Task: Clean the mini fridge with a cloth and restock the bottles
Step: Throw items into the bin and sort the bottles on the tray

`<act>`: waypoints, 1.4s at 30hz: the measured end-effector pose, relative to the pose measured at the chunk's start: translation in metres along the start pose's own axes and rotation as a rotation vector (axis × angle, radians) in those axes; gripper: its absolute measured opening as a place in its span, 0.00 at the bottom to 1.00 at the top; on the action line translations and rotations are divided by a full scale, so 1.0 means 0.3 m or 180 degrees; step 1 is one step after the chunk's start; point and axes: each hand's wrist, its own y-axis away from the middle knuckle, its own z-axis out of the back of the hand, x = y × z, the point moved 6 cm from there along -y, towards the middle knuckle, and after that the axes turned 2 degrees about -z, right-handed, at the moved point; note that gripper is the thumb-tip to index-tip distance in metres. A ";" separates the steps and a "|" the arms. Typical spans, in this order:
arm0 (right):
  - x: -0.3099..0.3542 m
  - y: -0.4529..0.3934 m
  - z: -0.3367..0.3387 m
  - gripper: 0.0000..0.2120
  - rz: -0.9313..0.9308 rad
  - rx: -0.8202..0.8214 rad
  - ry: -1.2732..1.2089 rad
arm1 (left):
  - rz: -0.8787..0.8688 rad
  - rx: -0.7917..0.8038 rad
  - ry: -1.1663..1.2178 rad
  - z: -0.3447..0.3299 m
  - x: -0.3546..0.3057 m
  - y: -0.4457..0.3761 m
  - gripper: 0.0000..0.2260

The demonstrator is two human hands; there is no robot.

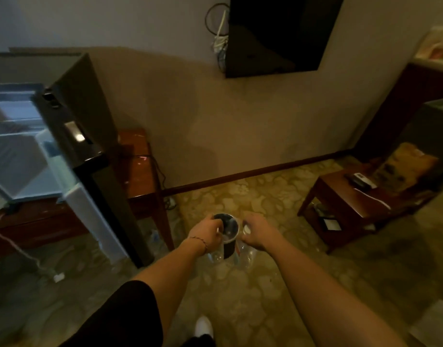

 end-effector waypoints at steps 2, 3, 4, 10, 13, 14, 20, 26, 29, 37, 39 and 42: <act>-0.057 -0.078 0.031 0.11 -0.0074 0.0001 0.0050 | -0.0070 0.0038 -0.0034 -0.008 -0.012 -0.116 0.09; -0.081 -0.119 0.048 0.13 -0.0134 -0.0004 0.0096 | -0.0091 0.0052 -0.0035 -0.011 -0.015 -0.175 0.08; -0.101 -0.163 0.065 0.15 -0.0182 -0.0005 0.0149 | -0.0092 0.0071 -0.0020 -0.012 -0.015 -0.236 0.09; -0.119 -0.461 0.153 0.18 -0.0174 0.0114 0.0275 | 0.0051 0.0049 0.0127 0.038 0.030 -0.540 0.08; -0.101 -0.601 0.193 0.16 -0.0129 0.0061 0.0239 | 0.0148 0.0037 0.0126 0.052 0.077 -0.636 0.09; -0.092 -0.649 0.203 0.16 -0.0057 0.0058 0.0274 | 0.0201 0.0030 0.0137 0.055 0.095 -0.669 0.09; -0.063 -0.937 0.195 0.16 0.0424 0.0281 0.0520 | 0.0734 -0.0039 0.0172 0.035 0.194 -0.837 0.10; -0.109 -1.216 0.133 0.17 0.1002 0.0532 0.0934 | 0.1336 -0.0265 0.0333 -0.051 0.250 -1.015 0.12; -0.168 -1.331 0.093 0.17 0.1181 0.0648 0.0948 | 0.1561 -0.0310 0.0405 -0.131 0.272 -1.099 0.12; -0.414 -1.614 -0.244 0.17 0.0984 0.0759 0.0629 | 0.1820 -0.0339 0.0649 -0.499 0.437 -1.298 0.11; -0.466 -1.677 -0.383 0.17 0.0959 0.0802 0.0568 | 0.1849 -0.0321 0.0675 -0.622 0.510 -1.337 0.10; -0.538 -1.770 -0.614 0.16 0.0984 0.0903 0.0476 | 0.1905 -0.0301 0.0697 -0.817 0.631 -1.388 0.09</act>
